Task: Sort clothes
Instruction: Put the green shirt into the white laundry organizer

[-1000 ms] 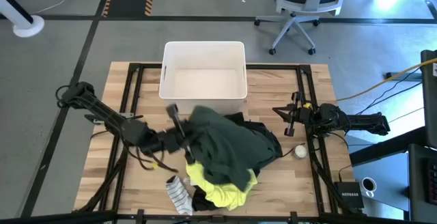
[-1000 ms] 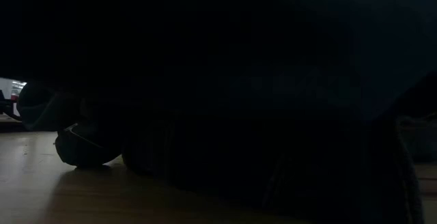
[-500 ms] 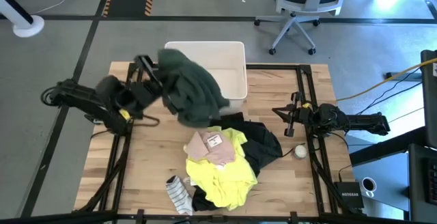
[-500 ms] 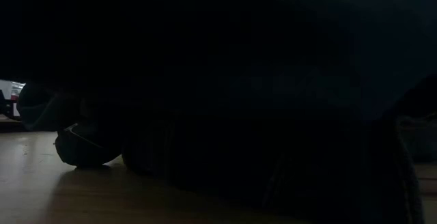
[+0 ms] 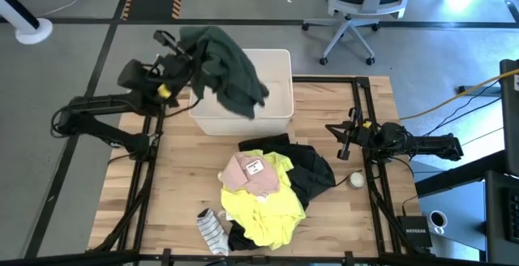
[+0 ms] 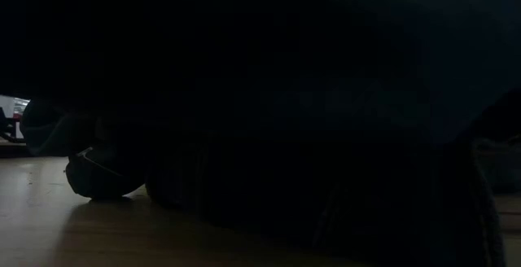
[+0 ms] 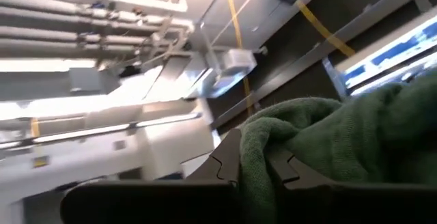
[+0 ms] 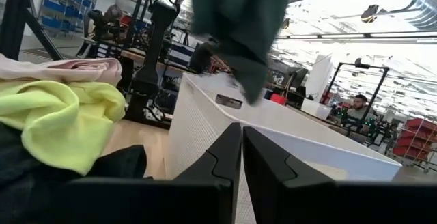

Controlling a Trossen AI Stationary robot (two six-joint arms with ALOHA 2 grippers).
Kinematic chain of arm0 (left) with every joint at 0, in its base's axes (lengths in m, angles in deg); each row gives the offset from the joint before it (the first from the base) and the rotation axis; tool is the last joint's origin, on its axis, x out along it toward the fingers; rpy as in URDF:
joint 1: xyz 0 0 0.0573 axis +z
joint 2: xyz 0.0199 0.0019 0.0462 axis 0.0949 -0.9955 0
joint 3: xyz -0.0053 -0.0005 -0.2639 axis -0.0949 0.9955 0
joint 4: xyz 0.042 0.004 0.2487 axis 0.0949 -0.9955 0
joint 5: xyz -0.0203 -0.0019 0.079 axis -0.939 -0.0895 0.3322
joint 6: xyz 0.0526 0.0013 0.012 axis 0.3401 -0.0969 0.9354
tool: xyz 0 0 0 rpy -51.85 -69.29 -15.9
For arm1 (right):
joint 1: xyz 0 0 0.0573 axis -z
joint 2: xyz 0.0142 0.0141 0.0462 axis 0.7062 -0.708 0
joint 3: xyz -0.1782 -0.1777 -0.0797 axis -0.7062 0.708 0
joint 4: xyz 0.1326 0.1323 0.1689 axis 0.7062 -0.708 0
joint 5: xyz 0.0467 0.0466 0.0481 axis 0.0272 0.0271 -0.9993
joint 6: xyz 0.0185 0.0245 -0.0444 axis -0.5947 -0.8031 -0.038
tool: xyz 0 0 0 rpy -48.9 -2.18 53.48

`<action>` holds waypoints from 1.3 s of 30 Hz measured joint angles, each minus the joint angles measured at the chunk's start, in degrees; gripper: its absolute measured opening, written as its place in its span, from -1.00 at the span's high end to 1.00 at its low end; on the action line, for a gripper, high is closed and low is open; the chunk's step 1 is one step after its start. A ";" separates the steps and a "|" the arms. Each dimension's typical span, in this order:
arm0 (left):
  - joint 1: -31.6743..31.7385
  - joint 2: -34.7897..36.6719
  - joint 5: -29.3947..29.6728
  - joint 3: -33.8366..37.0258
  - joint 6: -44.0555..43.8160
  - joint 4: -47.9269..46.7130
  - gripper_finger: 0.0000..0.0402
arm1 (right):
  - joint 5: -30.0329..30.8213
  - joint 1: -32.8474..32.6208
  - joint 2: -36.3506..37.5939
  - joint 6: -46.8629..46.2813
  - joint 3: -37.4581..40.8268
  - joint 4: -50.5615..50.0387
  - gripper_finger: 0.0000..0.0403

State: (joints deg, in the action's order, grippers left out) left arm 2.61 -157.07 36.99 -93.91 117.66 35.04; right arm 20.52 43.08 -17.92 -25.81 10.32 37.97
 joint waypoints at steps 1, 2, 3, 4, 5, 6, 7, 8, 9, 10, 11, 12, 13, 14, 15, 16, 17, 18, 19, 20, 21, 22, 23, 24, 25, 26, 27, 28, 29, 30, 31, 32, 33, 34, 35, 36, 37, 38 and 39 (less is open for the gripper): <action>1.17 -0.26 0.01 0.00 -1.16 -0.77 0.96 | -0.01 0.00 0.00 0.00 0.00 -0.02 0.84; 2.19 -0.47 0.02 0.00 -2.90 -1.93 0.96 | -0.02 0.00 0.00 0.02 0.00 -0.03 0.84; 3.21 -0.67 0.01 0.00 -5.14 -3.42 0.96 | -0.04 0.00 0.00 0.02 0.00 -0.04 0.84; 4.05 -0.88 -0.01 0.00 -7.23 -5.38 0.96 | -0.07 0.00 0.00 0.02 0.00 -0.11 0.84; 4.78 -1.13 0.02 0.00 -9.29 -7.65 0.96 | -0.07 0.00 0.00 0.02 0.00 -0.19 0.84; 5.46 -1.51 0.03 -0.02 -10.95 -9.89 0.95 | -0.07 0.00 0.00 0.04 0.00 -0.33 0.84; 6.20 -1.86 0.01 -0.02 -12.43 -12.33 0.95 | -0.07 0.00 0.00 0.04 0.00 -0.49 0.84; 6.94 -2.28 0.01 -0.02 -13.69 -15.10 0.95 | -0.05 0.00 0.00 0.04 0.00 -0.62 0.84; 7.66 -2.69 -0.01 -0.02 -15.10 -17.53 0.95 | 0.06 0.00 0.00 0.04 0.00 -0.82 0.84; 8.39 -3.05 -0.03 -0.02 -16.51 -20.04 0.95 | 0.32 0.00 0.00 0.04 0.00 -1.06 0.84; 9.15 -3.52 -0.03 -0.01 -18.11 -22.56 0.95 | 0.49 0.00 0.00 0.04 0.00 -1.34 0.84; 9.90 -3.91 -0.02 -0.02 -19.79 -24.82 0.95 | 0.52 0.00 0.00 0.04 0.00 -1.58 0.84; 10.69 -4.41 -0.01 -0.01 -21.47 -27.20 0.95 | 0.52 0.00 0.00 0.04 0.00 -1.77 0.84; 11.39 -5.00 0.00 -0.02 -23.03 -29.47 0.95 | 0.52 0.00 0.00 0.04 0.00 -1.84 0.84; 12.06 -5.60 0.01 -0.01 -24.50 -31.80 0.95 | 0.53 0.00 0.00 0.06 0.00 -1.85 0.84; 12.72 -6.22 -0.01 -0.02 -25.81 -34.09 0.95 | 0.55 0.00 0.00 0.07 0.00 -1.86 0.84; 13.30 -6.88 -0.01 -0.02 -27.03 -36.40 0.95 | 0.55 0.00 0.00 0.05 0.00 -1.84 0.84; 13.82 -7.50 -0.03 -0.02 -28.06 -38.89 0.95 | 0.55 0.00 0.00 0.05 0.00 -1.86 0.84; 14.28 -8.11 -0.08 -0.02 -29.19 -41.18 0.95 | 0.55 0.00 0.00 0.05 0.00 -1.85 0.84; 14.72 -8.72 -0.05 -0.02 -30.43 -43.45 0.95 | 0.56 0.00 0.00 0.06 0.00 -1.84 0.84; 15.11 -9.41 -0.07 -0.02 -31.09 -45.76 0.95 | 0.56 0.00 0.00 0.04 0.00 -1.88 0.84; 15.45 -10.11 -0.08 -0.02 -31.65 -47.90 0.95 | 0.56 0.00 0.00 0.04 0.00 -1.86 0.84; 15.73 -10.88 -0.06 -0.02 -31.96 -49.89 0.95 | 0.55 0.00 0.00 0.00 0.00 -1.88 0.84; 15.92 -11.56 -0.07 -0.01 -32.12 -52.10 0.95 | 0.52 0.00 0.00 -0.08 0.00 -1.92 0.84; 16.11 -12.21 -0.04 -0.01 -32.21 -54.16 0.95 | 0.53 0.00 0.00 -0.19 0.00 -1.94 0.84; 16.18 -12.71 -0.07 0.00 -32.30 -56.04 0.95 | 0.52 0.00 0.00 -0.21 0.00 -2.04 0.84; 16.18 -13.16 -0.03 0.00 -32.54 -57.84 0.95 | 0.52 0.00 0.00 -0.22 0.00 -2.19 0.84; 16.18 -13.44 -0.02 0.00 -33.03 -59.22 0.95 | 0.52 0.00 0.00 -0.23 0.00 -2.39 0.84; 16.15 -13.83 -0.02 0.00 -33.60 -60.19 0.95 | 0.52 0.00 0.00 -0.24 0.00 -2.53 0.84; 16.15 -14.05 -0.13 0.00 -34.70 -61.00 0.94 | 0.52 0.00 0.00 -0.26 0.00 -2.64 0.84; 16.15 -14.22 -0.53 0.00 -35.33 -62.04 0.92 | 0.52 0.00 0.00 -0.26 0.00 -2.73 0.84; 16.11 -14.46 -1.24 0.00 -35.82 -62.81 0.89 | 0.52 0.00 0.00 -0.28 0.00 -2.78 0.84; 16.11 -14.52 -2.03 0.00 -36.29 -63.25 0.85 | 0.52 0.00 0.00 -0.29 0.00 -2.78 0.84; 16.11 -14.53 -2.65 0.00 -36.83 -63.83 0.81 | 0.52 0.00 0.00 -0.31 0.00 -2.78 0.84; 16.11 -14.53 -2.77 0.00 -37.61 -64.57 0.75 | 0.52 0.00 0.00 -0.33 0.00 -2.78 0.84; 16.11 -14.53 -2.79 0.00 -38.14 -65.07 0.69 | 0.52 0.00 0.00 -0.38 0.00 -2.79 0.84; 16.11 -14.53 -2.81 0.00 -38.96 -65.43 0.62 | 0.52 0.00 0.00 -0.41 0.00 -2.80 0.84; 16.11 -14.53 -2.85 0.00 -39.58 -66.27 0.55 | 0.52 0.00 0.00 -0.42 0.00 -2.80 0.84; 16.11 -14.53 -2.85 0.00 -40.44 -67.46 0.48 | 0.52 0.00 0.00 -0.46 0.00 -2.84 0.84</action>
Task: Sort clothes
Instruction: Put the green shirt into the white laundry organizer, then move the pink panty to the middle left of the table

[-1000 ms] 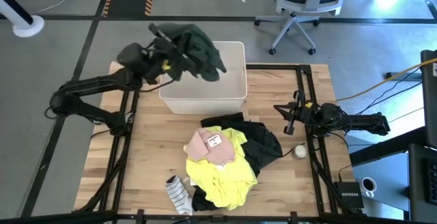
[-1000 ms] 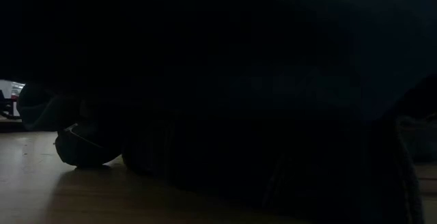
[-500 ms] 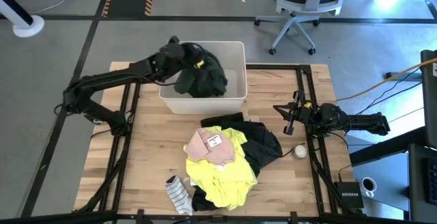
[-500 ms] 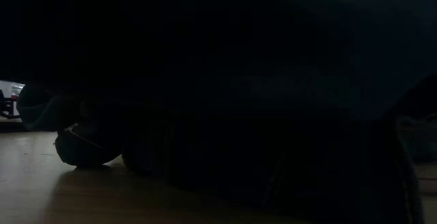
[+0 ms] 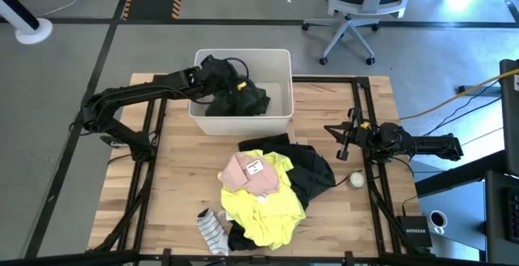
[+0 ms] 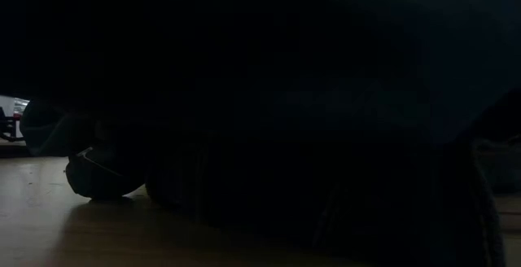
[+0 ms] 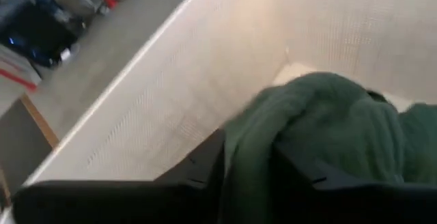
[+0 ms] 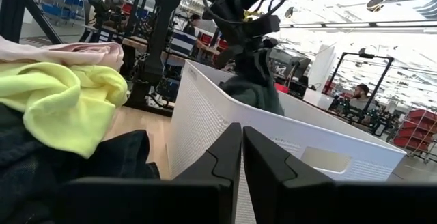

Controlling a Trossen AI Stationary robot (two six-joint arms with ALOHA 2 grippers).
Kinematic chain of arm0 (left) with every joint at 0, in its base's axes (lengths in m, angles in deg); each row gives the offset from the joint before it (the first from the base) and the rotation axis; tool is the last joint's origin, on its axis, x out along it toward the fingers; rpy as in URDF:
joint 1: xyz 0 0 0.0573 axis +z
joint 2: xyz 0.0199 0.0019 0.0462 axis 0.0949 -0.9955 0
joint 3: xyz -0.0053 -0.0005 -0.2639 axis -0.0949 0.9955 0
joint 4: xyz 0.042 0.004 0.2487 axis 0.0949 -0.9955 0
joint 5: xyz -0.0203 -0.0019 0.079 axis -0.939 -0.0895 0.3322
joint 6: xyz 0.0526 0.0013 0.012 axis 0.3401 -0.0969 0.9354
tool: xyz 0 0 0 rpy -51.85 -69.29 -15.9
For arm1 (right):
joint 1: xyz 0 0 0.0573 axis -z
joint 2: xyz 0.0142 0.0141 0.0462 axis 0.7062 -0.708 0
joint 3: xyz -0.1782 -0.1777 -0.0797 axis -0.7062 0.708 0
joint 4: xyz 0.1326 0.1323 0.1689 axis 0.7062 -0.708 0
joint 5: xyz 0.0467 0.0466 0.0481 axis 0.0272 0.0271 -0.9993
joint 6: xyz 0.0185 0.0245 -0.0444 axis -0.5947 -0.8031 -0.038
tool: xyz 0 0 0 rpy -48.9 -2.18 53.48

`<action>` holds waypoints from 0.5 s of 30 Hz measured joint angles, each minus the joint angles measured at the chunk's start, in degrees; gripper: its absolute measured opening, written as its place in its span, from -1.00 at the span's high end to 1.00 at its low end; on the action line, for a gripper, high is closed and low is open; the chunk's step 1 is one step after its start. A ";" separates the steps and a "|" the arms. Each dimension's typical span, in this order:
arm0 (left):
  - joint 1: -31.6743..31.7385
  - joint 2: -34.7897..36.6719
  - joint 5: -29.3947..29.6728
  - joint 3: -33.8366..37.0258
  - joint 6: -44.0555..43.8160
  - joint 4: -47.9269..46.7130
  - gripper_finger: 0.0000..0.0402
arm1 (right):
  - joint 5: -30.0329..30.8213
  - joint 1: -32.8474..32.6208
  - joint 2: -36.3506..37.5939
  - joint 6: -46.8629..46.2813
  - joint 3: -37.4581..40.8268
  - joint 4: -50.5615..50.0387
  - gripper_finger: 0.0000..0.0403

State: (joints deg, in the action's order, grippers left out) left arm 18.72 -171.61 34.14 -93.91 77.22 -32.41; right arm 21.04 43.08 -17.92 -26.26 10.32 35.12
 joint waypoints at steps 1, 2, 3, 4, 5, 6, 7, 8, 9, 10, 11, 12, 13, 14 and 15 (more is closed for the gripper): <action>0.00 0.00 -0.07 -0.13 -0.52 -1.61 0.41 | 0.00 0.00 0.00 -0.17 0.00 -0.10 0.84; 0.02 0.00 -0.49 -0.67 -0.91 -4.00 0.35 | 0.00 0.00 0.00 -0.46 0.00 -0.19 0.84; 0.00 0.00 -1.04 -1.41 -1.26 -6.61 0.28 | -0.02 0.00 0.00 -0.73 0.00 -0.30 0.84; 0.00 0.00 -1.28 -2.54 -1.14 -9.51 0.22 | -0.02 0.00 -0.02 -0.86 0.00 -0.28 0.84; -0.03 0.00 -1.30 -3.77 -0.46 -12.29 0.17 | -0.02 0.00 0.00 -0.90 0.00 -0.30 0.84; -0.19 0.00 -1.33 -5.22 -0.39 -14.95 0.11 | -0.02 0.00 0.00 -0.90 0.00 -0.32 0.84; -0.35 0.01 -1.31 -6.94 -0.72 -17.53 0.06 | -0.02 0.00 0.00 -0.90 0.00 -0.32 0.84; -0.56 0.05 -1.30 -8.69 -1.49 -19.82 0.02 | -0.01 0.00 0.00 -0.92 0.00 -0.31 0.84; -0.96 0.11 -1.29 -10.47 -1.81 -21.65 -0.02 | 0.00 0.00 0.00 -0.92 0.00 -0.30 0.84; -1.57 0.20 -1.27 -12.25 -2.18 -23.07 -0.05 | -0.02 0.00 -0.02 -0.92 0.00 -0.31 0.84; -2.33 0.32 -1.19 -13.93 -2.45 -24.04 -0.08 | -0.02 0.00 -0.02 -0.94 0.00 -0.29 0.84; -3.32 0.65 -1.24 -15.42 -2.89 -24.81 -0.10 | -0.02 0.00 -0.02 -0.96 0.00 -0.27 0.84; -4.53 0.93 -1.44 -16.63 -3.02 -25.27 -0.11 | -0.02 0.00 -0.01 -0.99 0.00 -0.37 0.84; -6.05 1.29 -1.66 -17.67 -3.22 -25.18 -0.12 | -0.02 -0.02 0.00 -0.99 0.00 -0.57 0.84; -7.48 1.68 -1.73 -18.58 -3.75 -24.27 -0.12 | -0.02 -0.02 0.00 -1.01 0.00 -0.80 0.84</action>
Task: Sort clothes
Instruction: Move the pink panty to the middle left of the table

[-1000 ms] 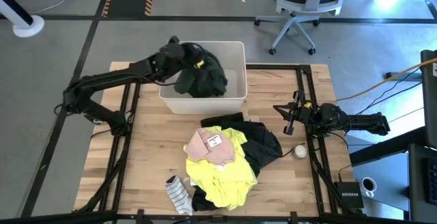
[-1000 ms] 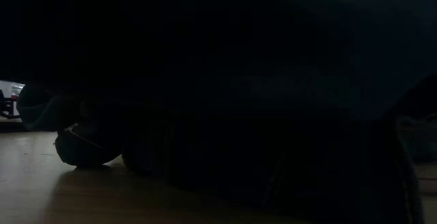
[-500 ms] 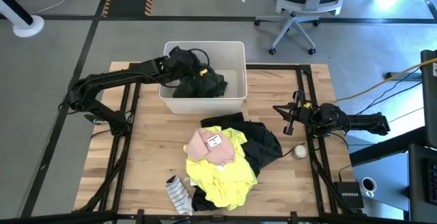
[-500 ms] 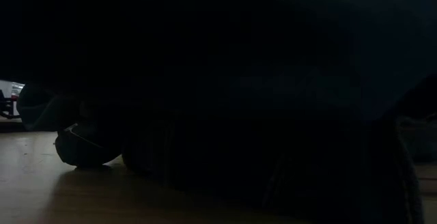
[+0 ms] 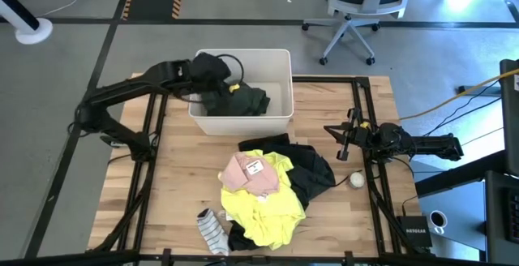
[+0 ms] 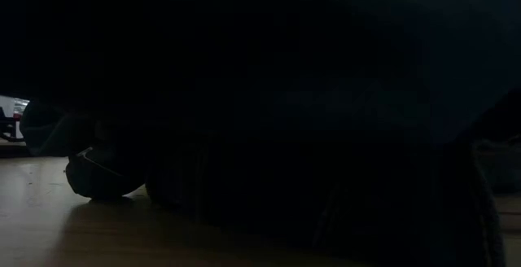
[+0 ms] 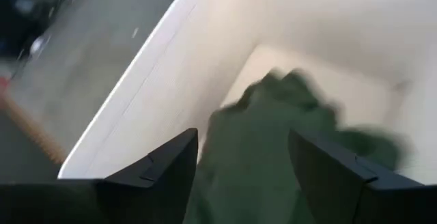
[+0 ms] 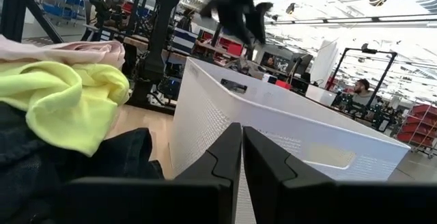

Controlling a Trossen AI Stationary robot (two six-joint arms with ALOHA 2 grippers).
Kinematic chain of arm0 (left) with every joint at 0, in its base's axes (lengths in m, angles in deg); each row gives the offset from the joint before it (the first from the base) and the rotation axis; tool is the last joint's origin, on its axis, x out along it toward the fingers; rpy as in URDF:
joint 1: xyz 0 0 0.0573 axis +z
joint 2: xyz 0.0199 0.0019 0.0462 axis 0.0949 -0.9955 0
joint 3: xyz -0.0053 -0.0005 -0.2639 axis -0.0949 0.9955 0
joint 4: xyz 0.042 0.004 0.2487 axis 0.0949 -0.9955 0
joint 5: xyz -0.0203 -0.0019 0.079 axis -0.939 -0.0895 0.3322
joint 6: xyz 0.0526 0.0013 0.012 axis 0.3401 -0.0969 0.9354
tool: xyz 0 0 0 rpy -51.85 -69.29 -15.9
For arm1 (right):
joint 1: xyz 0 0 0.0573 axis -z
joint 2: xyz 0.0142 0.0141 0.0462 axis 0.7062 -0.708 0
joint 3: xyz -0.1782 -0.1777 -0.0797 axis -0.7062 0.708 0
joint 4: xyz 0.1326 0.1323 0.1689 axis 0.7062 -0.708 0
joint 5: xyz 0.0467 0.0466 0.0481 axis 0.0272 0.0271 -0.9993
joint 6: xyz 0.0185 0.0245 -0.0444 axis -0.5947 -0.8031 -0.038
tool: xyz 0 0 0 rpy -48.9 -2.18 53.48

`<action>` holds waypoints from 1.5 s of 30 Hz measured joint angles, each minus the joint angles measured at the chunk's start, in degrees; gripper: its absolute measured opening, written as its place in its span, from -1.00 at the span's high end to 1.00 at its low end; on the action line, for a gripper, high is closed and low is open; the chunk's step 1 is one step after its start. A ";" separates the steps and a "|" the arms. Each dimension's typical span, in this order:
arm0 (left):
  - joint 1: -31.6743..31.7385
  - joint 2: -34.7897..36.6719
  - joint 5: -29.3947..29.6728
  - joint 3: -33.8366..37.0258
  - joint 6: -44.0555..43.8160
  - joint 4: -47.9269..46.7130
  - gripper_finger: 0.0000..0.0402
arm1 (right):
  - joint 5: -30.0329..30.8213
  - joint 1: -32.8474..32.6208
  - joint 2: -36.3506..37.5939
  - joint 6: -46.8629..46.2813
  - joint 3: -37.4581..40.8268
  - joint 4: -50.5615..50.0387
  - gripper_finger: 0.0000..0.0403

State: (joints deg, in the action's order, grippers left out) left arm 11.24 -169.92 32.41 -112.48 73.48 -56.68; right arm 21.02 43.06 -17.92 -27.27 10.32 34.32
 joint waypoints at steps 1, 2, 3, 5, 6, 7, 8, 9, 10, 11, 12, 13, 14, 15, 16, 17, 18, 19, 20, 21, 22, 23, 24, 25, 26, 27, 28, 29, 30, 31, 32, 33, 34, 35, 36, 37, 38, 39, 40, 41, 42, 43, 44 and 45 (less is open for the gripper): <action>-1.51 0.25 -0.21 -0.69 -0.58 1.63 -0.12 | 0.00 0.00 -0.01 -0.02 0.00 -0.25 0.84; -3.34 0.61 -0.80 -1.10 -0.83 3.60 -0.12 | 0.00 0.00 0.00 -0.04 0.00 -0.51 0.84; -5.28 0.85 -1.65 -1.16 -0.74 5.21 -0.12 | 0.00 0.00 0.00 -0.21 0.00 -1.08 0.84; -9.30 0.94 -3.86 -1.16 0.36 7.43 -0.12 | 0.00 0.00 -0.02 -1.13 0.00 -1.77 0.84; -11.34 0.79 -5.22 -1.16 0.94 7.66 -0.12 | 0.00 0.00 -0.02 -1.53 0.00 -1.93 0.84; -13.49 0.27 -6.49 -1.14 1.85 7.34 -0.12 | 0.00 0.00 0.00 -1.63 0.00 -2.15 0.84; -15.52 -0.15 -7.08 -1.14 2.40 6.76 -0.12 | 0.00 0.00 -0.01 -1.61 0.00 -2.45 0.84; -17.28 -0.64 -7.26 -1.08 3.31 5.91 -0.12 | 0.00 0.00 -0.02 -1.61 0.00 -2.52 0.84; -19.05 -1.29 -7.38 -1.03 3.66 5.01 -0.12 | 0.00 0.00 -0.02 -1.61 0.00 -2.37 0.84; -20.61 -1.82 -7.42 -0.93 3.81 4.46 -0.12 | 0.00 0.00 -0.01 -1.61 0.00 -2.32 0.84; -22.05 -2.25 -7.40 -0.46 3.84 4.98 -0.12 | 0.00 0.00 -0.01 -1.61 0.00 -2.40 0.84; -23.36 -2.44 -7.27 0.39 3.85 6.02 -0.12 | 0.00 0.00 0.00 -1.61 0.00 -2.40 0.84; -24.66 -2.85 -7.22 1.40 3.95 7.16 -0.12 | 0.00 0.00 -0.02 -1.61 0.00 -2.40 0.84; -25.67 -3.09 -7.21 2.42 4.23 8.40 -0.12 | 0.00 0.00 -0.02 -1.61 0.00 -2.36 0.84; -26.64 -3.41 -7.22 3.67 4.46 9.89 -0.12 | 0.00 0.00 -0.02 -1.60 0.00 -2.45 0.84; -27.49 -3.85 -7.25 5.05 4.42 11.19 -0.12 | 0.00 0.00 -0.02 -1.59 0.00 -2.47 0.84; -28.22 -4.05 -7.34 6.35 4.27 12.18 -0.12 | 0.00 0.00 -0.02 -1.59 0.00 -2.42 0.84; -28.94 -4.31 -7.45 7.64 3.72 12.70 -0.12 | 0.00 0.00 -0.02 -1.55 0.00 -2.47 0.84; -29.49 -4.72 -7.43 8.76 3.19 13.52 -0.12 | 0.01 0.00 -0.01 -1.47 0.00 -2.47 0.84; -29.87 -4.83 -7.43 9.77 2.61 14.63 -0.12 | 0.05 0.00 -0.02 -1.39 0.00 -2.48 0.84; -30.29 -4.94 -7.82 10.66 1.91 15.09 -0.12 | 0.17 0.00 -0.02 -1.26 0.00 -2.52 0.84; -30.70 -5.15 -8.64 11.47 1.33 15.18 -0.12 | 0.56 0.00 -0.02 -0.84 0.00 -2.43 0.84; -31.03 -5.31 -9.55 12.23 0.54 15.78 -0.12 | 0.91 0.00 0.00 -0.12 0.00 -2.46 0.84; -31.41 -5.42 -10.35 12.76 0.04 16.77 -0.12 | 1.20 0.00 -0.02 0.13 0.00 -2.48 0.84; -31.80 -5.49 -10.71 13.25 -0.72 17.21 -0.12 | 1.79 0.00 -0.01 0.28 0.00 -2.44 0.84; -32.09 -5.49 -10.74 13.74 -1.19 17.06 -0.12 | 2.51 0.00 -0.02 0.51 0.00 -2.45 0.84; -32.24 -5.47 -10.69 14.09 -1.51 17.24 -0.12 | 3.22 0.00 -0.02 0.94 0.00 -2.41 0.84; -32.40 -5.47 -10.35 14.35 -1.63 17.32 -0.12 | 3.64 0.00 -0.02 1.32 0.00 -2.43 0.84; -32.45 -5.44 -9.52 14.73 -1.65 17.10 -0.12 | 4.00 0.00 -0.02 1.45 0.00 -2.45 0.84; -32.42 -5.44 -8.25 14.97 -1.71 16.45 -0.12 | 4.32 0.00 -0.01 1.46 0.00 -2.35 0.84; -32.35 -5.44 -6.65 15.13 -1.94 15.58 -0.12 | 4.51 0.00 -0.02 1.47 0.00 -2.39 0.84; -32.34 -5.44 -4.72 15.27 -2.55 14.69 -0.12 | 4.52 0.00 -0.01 1.47 0.00 -2.58 0.84; -32.23 -5.43 -2.33 15.50 -3.14 13.88 -0.12 | 4.52 0.00 -0.02 1.47 0.00 -2.58 0.84; -32.17 -5.33 -0.11 15.75 -4.31 12.69 -0.12 | 4.50 0.00 -0.02 1.48 0.00 -2.56 0.84; -32.12 -5.27 1.74 15.80 -5.37 10.84 -0.12 | 4.50 0.00 -0.02 1.49 0.00 -2.54 0.84; -32.13 -5.27 3.06 15.82 -6.69 8.56 -0.12 | 4.49 0.00 -0.02 1.49 0.00 -2.62 0.84; -32.13 -5.27 3.98 15.82 -8.02 6.49 -0.12 | 4.50 0.00 -0.02 1.49 0.00 -2.76 0.84; -32.13 -5.27 4.69 15.82 -9.39 4.47 -0.12 | 4.50 0.00 0.00 1.49 0.00 -2.85 0.84; -32.13 -5.27 5.09 15.82 -10.85 2.20 -0.12 | 4.50 0.00 -0.02 1.49 0.00 -3.06 0.84; -32.13 -5.27 5.19 15.82 -12.44 -0.09 -0.12 | 4.49 0.00 -0.02 1.49 0.00 -3.41 0.84; -32.21 -5.27 5.24 15.82 -14.22 -2.52 -0.12 | 4.50 0.00 -0.02 1.49 0.00 -3.55 0.84; -32.37 -5.27 5.27 15.82 -15.89 -5.11 -0.12 | 4.50 0.00 -0.02 1.47 0.00 -3.73 0.84; -32.55 -5.27 5.30 15.82 -17.63 -7.87 -0.12 | 4.48 0.00 -0.02 1.41 0.00 -3.97 0.84; -32.80 -5.27 5.31 15.82 -19.45 -10.66 -0.12 | 4.48 0.00 -0.02 1.23 0.00 -4.08 0.84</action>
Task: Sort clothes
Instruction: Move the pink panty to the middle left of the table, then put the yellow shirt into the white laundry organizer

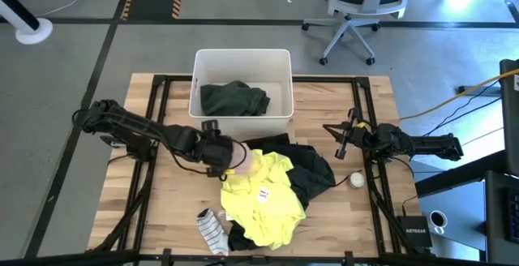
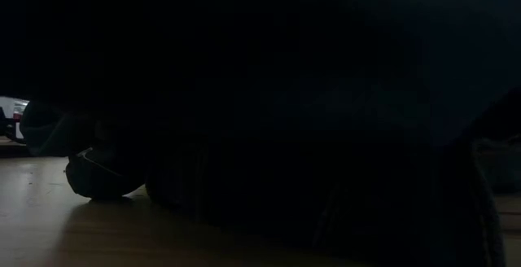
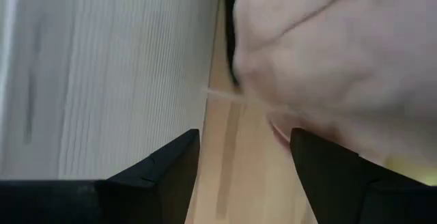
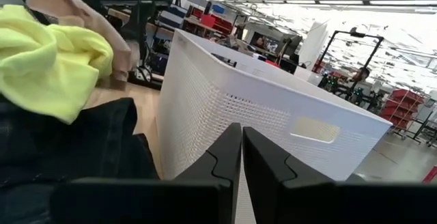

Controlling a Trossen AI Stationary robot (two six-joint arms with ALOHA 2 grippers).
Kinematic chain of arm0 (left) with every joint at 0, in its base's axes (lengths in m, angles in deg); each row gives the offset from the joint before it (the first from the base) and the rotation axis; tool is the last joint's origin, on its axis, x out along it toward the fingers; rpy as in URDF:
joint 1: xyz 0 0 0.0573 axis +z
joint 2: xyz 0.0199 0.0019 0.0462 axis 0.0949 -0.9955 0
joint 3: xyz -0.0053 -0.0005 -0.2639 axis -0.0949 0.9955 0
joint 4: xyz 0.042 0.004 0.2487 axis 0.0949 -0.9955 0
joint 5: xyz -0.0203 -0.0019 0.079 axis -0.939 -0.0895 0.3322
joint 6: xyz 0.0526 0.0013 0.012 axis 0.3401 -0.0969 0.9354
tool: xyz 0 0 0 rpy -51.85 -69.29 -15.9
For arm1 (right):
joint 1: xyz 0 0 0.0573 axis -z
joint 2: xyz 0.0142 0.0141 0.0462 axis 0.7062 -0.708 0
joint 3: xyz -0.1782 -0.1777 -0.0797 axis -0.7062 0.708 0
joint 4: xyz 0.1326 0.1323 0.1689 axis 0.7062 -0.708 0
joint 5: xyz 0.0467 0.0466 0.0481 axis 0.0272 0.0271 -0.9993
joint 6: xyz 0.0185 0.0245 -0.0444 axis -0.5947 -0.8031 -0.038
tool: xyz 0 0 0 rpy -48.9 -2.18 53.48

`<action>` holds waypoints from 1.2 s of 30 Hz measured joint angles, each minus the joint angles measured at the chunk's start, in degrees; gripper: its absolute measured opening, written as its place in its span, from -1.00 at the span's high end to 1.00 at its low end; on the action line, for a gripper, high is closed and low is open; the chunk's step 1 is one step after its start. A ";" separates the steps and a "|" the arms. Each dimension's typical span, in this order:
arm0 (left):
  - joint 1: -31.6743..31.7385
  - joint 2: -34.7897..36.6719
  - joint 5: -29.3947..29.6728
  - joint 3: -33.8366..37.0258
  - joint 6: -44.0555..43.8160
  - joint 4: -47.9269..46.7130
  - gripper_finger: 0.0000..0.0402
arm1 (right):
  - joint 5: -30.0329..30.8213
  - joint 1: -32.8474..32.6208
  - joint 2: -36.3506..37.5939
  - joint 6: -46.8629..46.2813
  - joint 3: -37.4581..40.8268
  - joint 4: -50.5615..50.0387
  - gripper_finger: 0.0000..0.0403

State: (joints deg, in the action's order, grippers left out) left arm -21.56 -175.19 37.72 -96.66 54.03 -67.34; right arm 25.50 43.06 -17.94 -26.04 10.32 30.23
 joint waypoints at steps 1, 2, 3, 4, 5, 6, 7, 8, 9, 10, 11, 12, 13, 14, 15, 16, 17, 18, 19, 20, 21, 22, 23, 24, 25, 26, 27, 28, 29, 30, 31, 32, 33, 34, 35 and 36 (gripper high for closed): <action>-0.26 0.00 -0.02 0.00 -1.86 -2.74 -0.12 | 0.01 0.00 0.00 -0.12 0.00 0.00 0.84; -0.56 0.00 -0.06 0.00 -3.67 -5.54 -0.12 | 0.02 0.00 0.01 -0.20 0.00 0.02 0.84; -0.87 0.00 -0.03 0.00 -5.62 -8.40 -0.12 | 0.00 0.00 0.00 -0.22 0.00 0.02 0.84; -1.21 0.00 -0.07 0.00 -7.37 -11.43 -0.12 | 0.00 0.00 0.00 -0.47 0.00 0.01 0.84; -1.51 0.02 -0.07 0.00 -9.11 -14.60 -0.12 | 0.01 0.00 0.00 -0.92 0.00 0.02 0.84; -1.84 0.04 -0.09 0.00 -10.88 -17.85 -0.12 | 0.00 0.00 0.00 -1.06 0.00 0.01 0.84; -2.15 0.04 -0.08 0.00 -12.59 -21.04 -0.12 | 0.00 0.00 0.00 -1.08 0.00 -0.03 0.84; -2.47 0.07 -0.08 0.01 -14.18 -23.55 -0.12 | 0.00 0.00 0.00 -1.10 0.00 -0.03 0.84; -2.79 0.09 -0.08 0.02 -15.36 -25.58 -0.12 | 0.00 0.00 0.00 -1.10 0.00 -0.03 0.84; -3.13 0.09 -0.06 0.02 -16.43 -26.79 -0.12 | 0.00 0.00 0.00 -1.10 0.00 -0.03 0.84; -3.46 0.09 -0.09 0.04 -16.90 -26.92 -0.12 | 0.00 0.00 0.00 -1.12 0.00 -0.03 0.84; -3.82 0.12 -0.16 0.04 -16.81 -26.69 -0.12 | 0.00 0.00 0.00 -1.14 0.00 -0.03 0.84; -4.21 0.24 -0.40 0.02 -16.21 -25.98 -0.12 | 0.00 0.00 0.00 -1.14 0.00 -0.03 0.84; -4.58 0.26 -0.68 -0.20 -15.81 -25.09 -0.12 | -0.01 0.00 0.00 -1.16 0.00 -0.03 0.84; -4.82 0.36 -0.73 -0.50 -15.11 -23.62 -0.12 | 0.00 0.00 0.00 -1.17 0.00 -0.03 0.84; -5.04 0.44 -0.76 -0.84 -14.45 -22.03 -0.12 | -0.02 0.00 0.00 -1.19 0.00 -0.03 0.84; -5.23 0.46 -0.79 -1.33 -13.66 -20.22 -0.12 | -0.01 0.00 0.00 -1.21 0.00 -0.05 0.84; -5.46 0.50 -0.79 -1.93 -12.90 -18.27 -0.12 | -0.03 0.00 0.00 -1.23 0.00 -0.05 0.84; -5.70 0.55 -0.78 -2.44 -11.68 -15.82 -0.12 | 0.00 0.00 0.00 -1.23 0.00 -0.05 0.84; -5.90 0.62 -0.78 -2.92 -10.08 -13.04 -0.12 | -0.03 0.00 0.00 -1.23 0.00 -0.04 0.84; -6.09 0.77 -0.70 -3.28 -8.21 -9.54 -0.12 | -0.02 0.00 0.00 -1.24 0.00 -0.08 0.84; -6.36 0.87 -0.79 -3.48 -6.11 -5.66 -0.12 | -0.01 0.00 0.00 -1.24 0.00 -0.09 0.84; -6.57 0.87 -1.48 -3.64 -3.70 -1.81 -0.12 | -0.03 0.00 0.01 -1.24 0.00 -0.09 0.84; -6.77 0.87 -2.61 -3.69 -0.90 1.72 -0.12 | -0.01 0.00 0.01 -1.24 0.00 -0.11 0.84; -6.98 0.87 -3.86 -3.69 1.67 5.00 -0.12 | -0.03 0.00 0.00 -1.25 0.00 -0.16 0.84; -7.20 0.87 -4.96 -3.69 3.94 8.40 -0.12 | -0.02 0.00 0.00 -1.26 0.00 -0.27 0.84; -7.32 0.87 -5.73 -3.70 5.68 11.43 -0.12 | -0.01 0.00 0.00 -1.29 0.00 -0.54 0.84; -7.45 0.87 -6.05 -3.72 7.25 14.34 -0.12 | -0.03 0.00 0.00 -1.45 0.00 -0.86 0.84; -7.56 0.87 -6.24 -3.72 8.87 17.09 -0.12 | -0.03 0.00 0.00 -1.51 0.00 -0.88 0.84; -7.59 0.87 -6.65 -3.72 10.54 19.84 -0.12 | -0.03 0.00 0.00 -1.58 0.00 -0.86 0.84; -7.68 0.87 -7.65 -3.73 11.95 22.57 -0.12 | -0.03 0.00 0.02 -1.62 0.00 -0.87 0.84; -7.83 0.87 -8.99 -3.74 13.13 25.11 -0.12 | -0.04 0.00 0.00 -1.62 0.00 -0.86 0.84; -7.83 0.80 -10.57 -3.74 14.24 27.52 -0.12 | -0.04 0.00 0.00 -1.65 0.00 -0.87 0.84; -7.83 0.58 -11.88 -3.76 15.13 29.69 -0.12 | -0.03 0.00 0.01 -1.67 0.00 -0.88 0.84; -7.85 0.38 -12.85 -3.78 15.60 31.38 -0.12 | -0.04 0.00 0.00 -1.67 0.00 -0.88 0.84; -7.86 0.06 -13.52 -3.78 16.06 32.38 -0.12 | -0.04 0.00 0.00 -1.67 0.00 -0.88 0.84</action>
State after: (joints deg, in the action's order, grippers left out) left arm -29.42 -175.13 24.20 -100.44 70.09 -34.97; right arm 25.47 43.06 -17.94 -27.71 10.32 29.35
